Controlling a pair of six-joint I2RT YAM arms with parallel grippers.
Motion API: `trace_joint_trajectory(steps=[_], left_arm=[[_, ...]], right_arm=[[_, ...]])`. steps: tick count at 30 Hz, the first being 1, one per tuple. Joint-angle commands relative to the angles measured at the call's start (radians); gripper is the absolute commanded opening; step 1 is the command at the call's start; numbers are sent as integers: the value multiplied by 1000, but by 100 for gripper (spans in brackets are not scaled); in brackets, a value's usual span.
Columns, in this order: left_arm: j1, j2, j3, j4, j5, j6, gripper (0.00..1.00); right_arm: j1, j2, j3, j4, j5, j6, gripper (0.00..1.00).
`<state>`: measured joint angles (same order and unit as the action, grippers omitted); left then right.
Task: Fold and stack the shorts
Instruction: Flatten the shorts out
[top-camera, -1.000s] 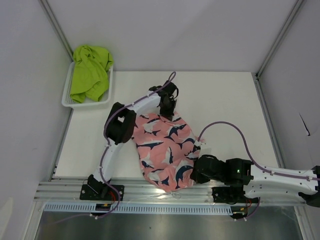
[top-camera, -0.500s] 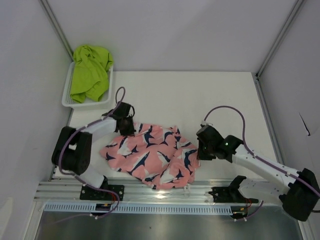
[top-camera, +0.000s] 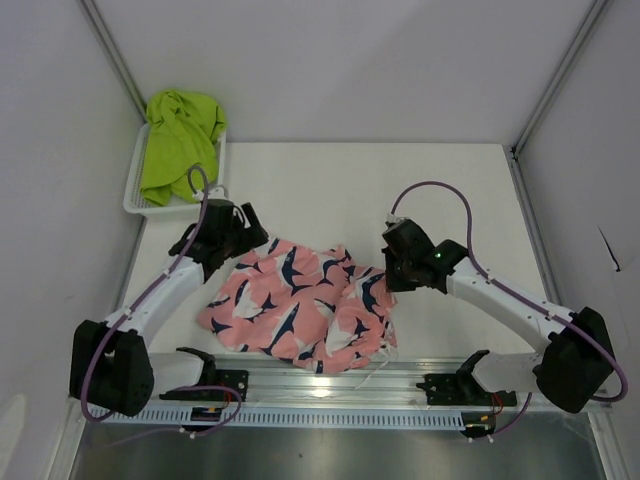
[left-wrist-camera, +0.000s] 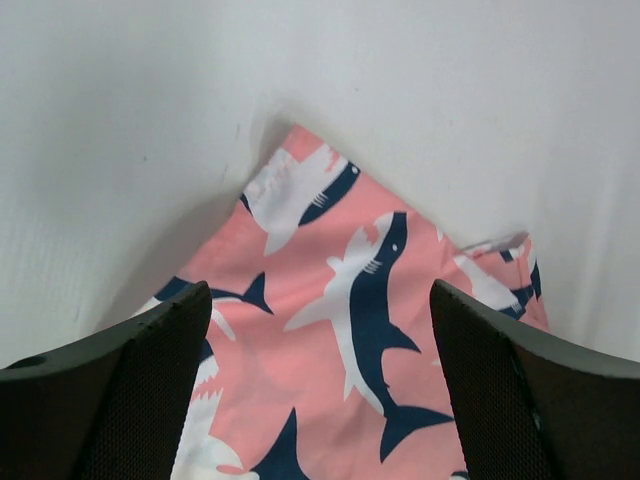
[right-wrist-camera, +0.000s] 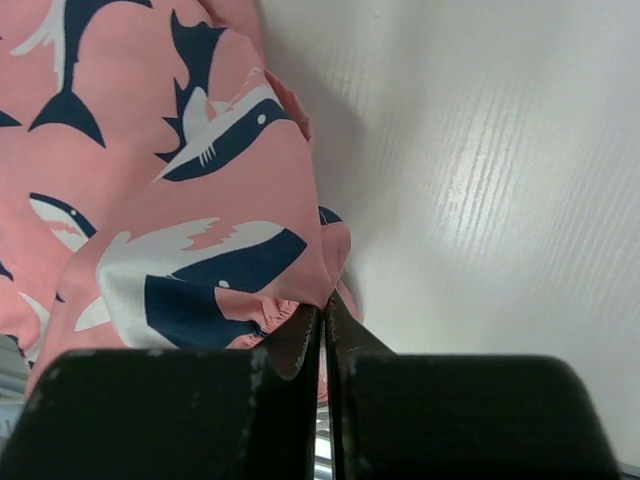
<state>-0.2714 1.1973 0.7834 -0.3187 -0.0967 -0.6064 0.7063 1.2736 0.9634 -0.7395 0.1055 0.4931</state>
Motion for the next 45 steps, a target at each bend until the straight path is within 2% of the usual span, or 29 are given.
trace_joint_trajectory(steps=[1,6,13,18,32,34,37,38,40,41,42,43,45], left_arm=[[55,70,60,20,38,34,92],[123,275,143,67,188,82,89],[124,465,278,82,258,92,80],[124,512,297,99,293,102,73],[126,630,369,49,301,111,72],[124,642,375,44,299,108,69],[123,653,384,43,304,105,52],[123,656,384,43,307,106,42],[123,659,386,46,316,112,29],[121,663,387,52,339,120,13],[123,665,387,58,357,125,5],[123,667,387,66,385,132,0],[123,665,398,58,420,137,0]], right_arm=[[-24,-46,-25,19,-9,-53,2],[-45,-53,-35,37,-38,-77,2],[-48,-62,-51,66,-66,-80,1],[-48,-65,-63,78,-84,-77,1],[-50,-115,-98,115,-92,-65,1],[-50,-122,-100,114,-93,-65,1],[-50,-132,-101,108,-93,-67,0],[-51,-135,-103,106,-93,-68,0],[-51,-137,-104,104,-93,-68,0],[-51,-137,-104,104,-92,-68,0],[-53,-138,-104,104,-93,-70,0],[-53,-138,-104,104,-93,-68,0],[-54,-135,-101,103,-93,-67,0]])
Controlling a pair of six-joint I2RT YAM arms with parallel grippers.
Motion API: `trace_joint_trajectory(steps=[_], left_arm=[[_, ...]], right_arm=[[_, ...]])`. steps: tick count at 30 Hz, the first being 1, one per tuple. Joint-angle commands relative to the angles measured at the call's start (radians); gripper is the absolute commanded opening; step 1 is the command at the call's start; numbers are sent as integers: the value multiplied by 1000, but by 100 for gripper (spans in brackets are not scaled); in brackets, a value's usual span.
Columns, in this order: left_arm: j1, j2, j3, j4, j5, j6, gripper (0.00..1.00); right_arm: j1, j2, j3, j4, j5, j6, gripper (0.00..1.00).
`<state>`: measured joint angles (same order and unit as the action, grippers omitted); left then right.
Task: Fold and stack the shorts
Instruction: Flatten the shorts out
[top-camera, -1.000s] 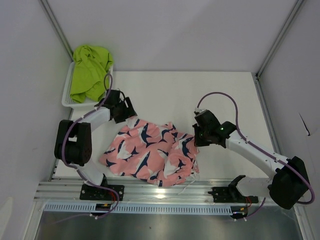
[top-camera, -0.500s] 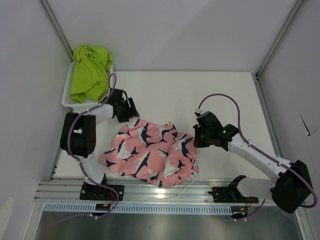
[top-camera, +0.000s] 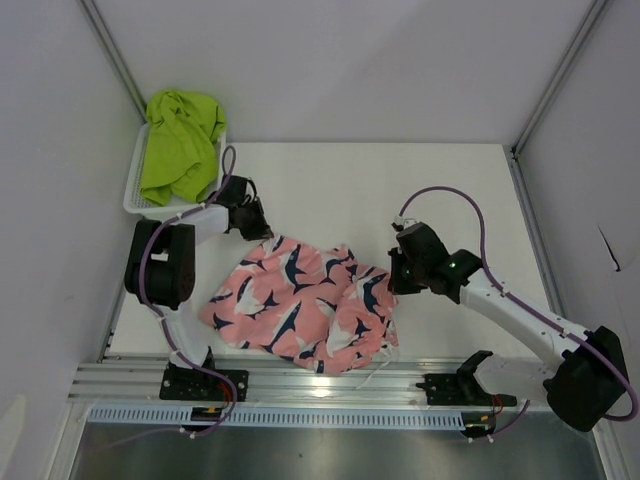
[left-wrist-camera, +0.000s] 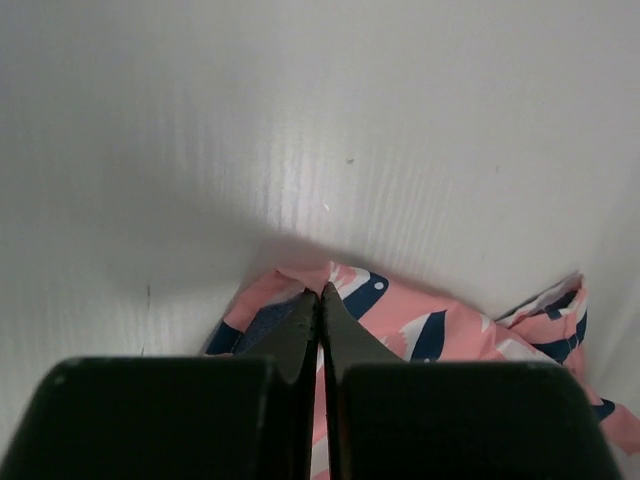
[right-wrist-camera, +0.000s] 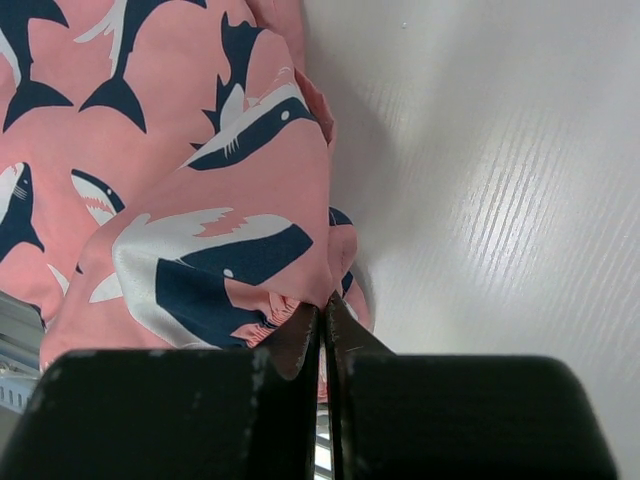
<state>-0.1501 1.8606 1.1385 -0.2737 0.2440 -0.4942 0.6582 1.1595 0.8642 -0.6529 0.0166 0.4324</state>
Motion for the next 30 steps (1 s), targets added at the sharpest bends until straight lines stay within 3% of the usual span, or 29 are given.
trace_joint_trajectory(steps=[1,11,16,25,30], left_arm=[[1,-9,37,19,81,23,0],[1,-314,-5,45,84,-76,0],[26,-541,17,-22,-9,-102,0],[87,-823,167,-127,-25,-138,0],[89,-981,332,-222,-72,-142,0]], right_arm=[[-5,-20,-4,15,-4,-6,0],[-89,58,59,-37,-40,-40,0],[-104,25,140,-67,-90,-66,0],[-123,-6,556,-198,-259,-152,0],[-114,-53,723,-235,-513,-127,0]])
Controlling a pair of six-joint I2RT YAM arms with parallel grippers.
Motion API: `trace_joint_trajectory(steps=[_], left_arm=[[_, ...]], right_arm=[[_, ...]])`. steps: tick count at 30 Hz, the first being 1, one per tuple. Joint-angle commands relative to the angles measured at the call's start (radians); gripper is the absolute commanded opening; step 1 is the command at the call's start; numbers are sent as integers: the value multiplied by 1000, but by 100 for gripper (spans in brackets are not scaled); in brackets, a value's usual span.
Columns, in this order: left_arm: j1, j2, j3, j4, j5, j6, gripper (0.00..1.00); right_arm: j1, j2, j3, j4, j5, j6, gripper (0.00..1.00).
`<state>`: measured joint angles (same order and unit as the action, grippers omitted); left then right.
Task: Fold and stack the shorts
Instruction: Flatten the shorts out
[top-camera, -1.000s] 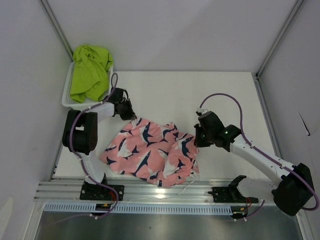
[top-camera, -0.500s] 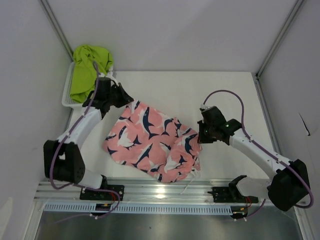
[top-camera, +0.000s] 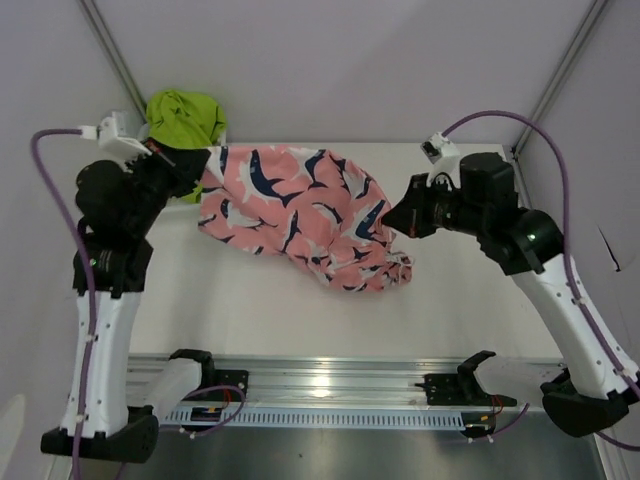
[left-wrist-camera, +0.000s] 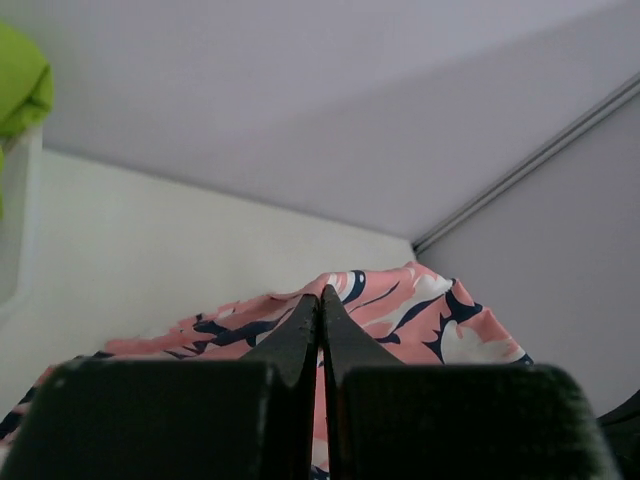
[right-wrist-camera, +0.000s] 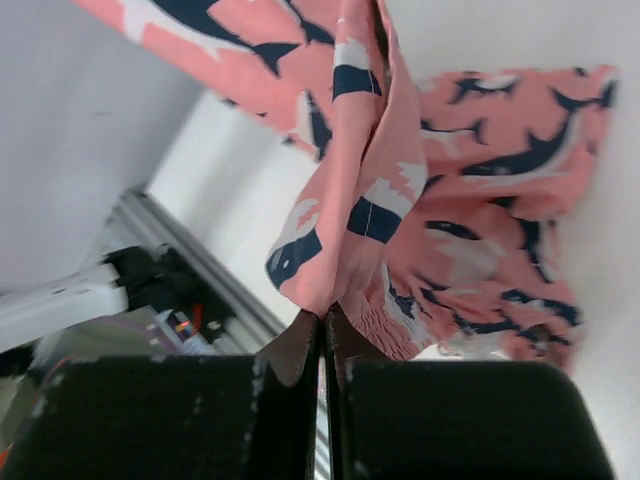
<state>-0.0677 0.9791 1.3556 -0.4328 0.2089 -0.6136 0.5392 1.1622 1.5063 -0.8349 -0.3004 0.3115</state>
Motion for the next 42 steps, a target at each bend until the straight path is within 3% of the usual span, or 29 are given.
trace_joint_trajectory(steps=[1,5,12,16,20,22,23,25,26,27,29,37,42], left_arm=[[6,-120,129,-76,-52,-26,0],[6,-216,250,-101,-104,-31,0],[6,-349,281,-55,-192,-34,0],[6,-286,353,-70,-187,-17,0],[6,-118,466,-101,-204,9,0],[6,-62,481,-103,-204,15,0],[6,-40,484,-98,-204,18,0],[6,24,472,-78,-204,15,0],[6,44,435,-70,-203,11,0],[8,71,407,-23,-191,-3,0],[6,93,279,70,-151,-23,0],[-1,243,-123,354,-95,-89,0],[-7,267,-236,517,-69,-107,0]], right_arm=[[11,-83,118,-50,-221,6,0],[44,-128,236,-56,-330,55,0],[53,-110,477,-72,-477,147,0],[50,-26,633,-159,-431,123,0],[-13,109,738,-291,-335,86,0],[-150,142,649,-250,-419,95,0],[-207,137,587,-137,-562,119,0],[-325,99,360,19,-685,243,0],[-429,88,288,172,-760,294,0],[-473,76,167,241,-785,375,0],[-572,80,76,385,-809,438,0],[-625,200,-119,395,-653,333,0],[-624,231,-195,395,-600,252,0]])
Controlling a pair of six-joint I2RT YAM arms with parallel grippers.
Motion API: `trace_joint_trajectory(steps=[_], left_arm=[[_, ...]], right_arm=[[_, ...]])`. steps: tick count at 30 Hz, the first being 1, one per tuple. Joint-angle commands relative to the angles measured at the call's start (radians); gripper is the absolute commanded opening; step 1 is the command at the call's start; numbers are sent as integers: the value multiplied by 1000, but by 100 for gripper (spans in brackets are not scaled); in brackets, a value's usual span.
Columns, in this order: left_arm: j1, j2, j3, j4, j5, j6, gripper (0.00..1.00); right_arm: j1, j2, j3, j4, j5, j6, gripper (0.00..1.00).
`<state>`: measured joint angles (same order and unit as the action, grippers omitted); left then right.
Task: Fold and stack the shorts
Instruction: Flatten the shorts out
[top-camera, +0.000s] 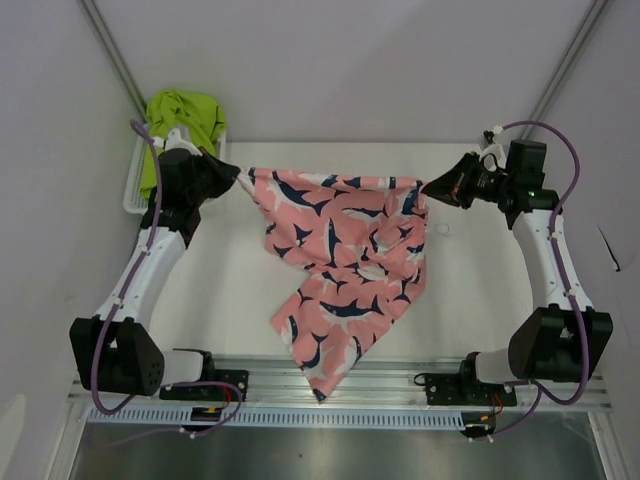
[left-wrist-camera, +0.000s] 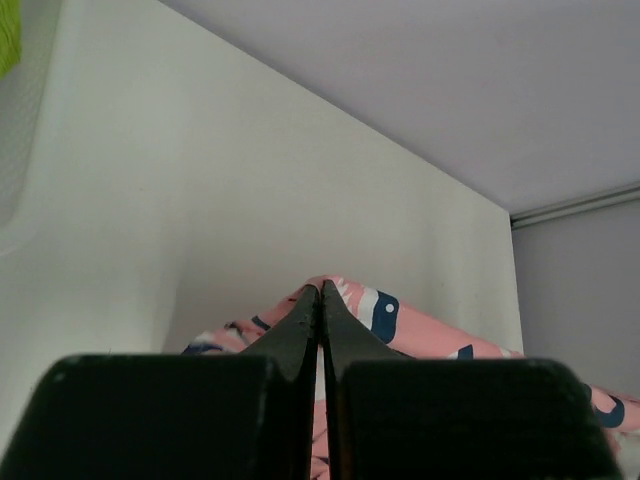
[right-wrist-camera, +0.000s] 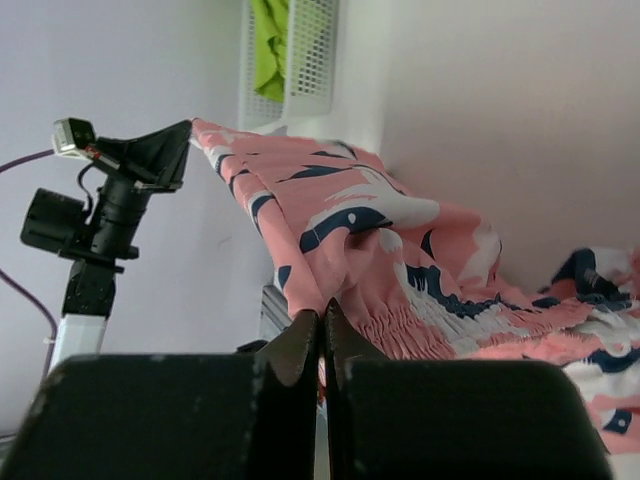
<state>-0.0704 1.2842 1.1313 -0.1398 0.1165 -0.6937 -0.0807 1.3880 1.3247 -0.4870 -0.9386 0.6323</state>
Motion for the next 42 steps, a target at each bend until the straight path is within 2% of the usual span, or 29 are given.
trace_joint_trajectory(steps=[1,5,9,13,17,19,23,29,31,35,39,42], left_arm=[[-6,-46,-19,236,25,-26,0],[-12,-130,18,217,55,-17,0],[-23,-317,71,149,72,-9,0],[-42,-481,148,71,95,5,0],[-43,-635,113,94,126,2,0],[-43,-719,102,95,118,3,0],[-43,-798,157,59,65,20,0],[-43,-743,321,20,23,60,0],[-43,-668,405,-7,6,75,0],[-43,-487,473,-17,15,102,0],[-43,-326,389,46,37,97,0],[-43,-261,193,146,35,77,0]], right_arm=[[-4,2,-9,21,44,-85,0],[7,-52,14,-12,37,-129,0],[56,-176,34,-2,-14,-137,0],[143,-376,91,21,-39,-147,0],[193,-558,90,91,-51,-128,0],[202,-648,88,132,-48,-97,0],[199,-701,149,117,-51,-79,0],[173,-689,215,111,-37,-88,0],[165,-617,276,34,-2,-105,0],[160,-454,320,-71,61,-118,0],[144,-325,272,-134,150,-132,0],[130,-310,121,-58,165,-102,0]])
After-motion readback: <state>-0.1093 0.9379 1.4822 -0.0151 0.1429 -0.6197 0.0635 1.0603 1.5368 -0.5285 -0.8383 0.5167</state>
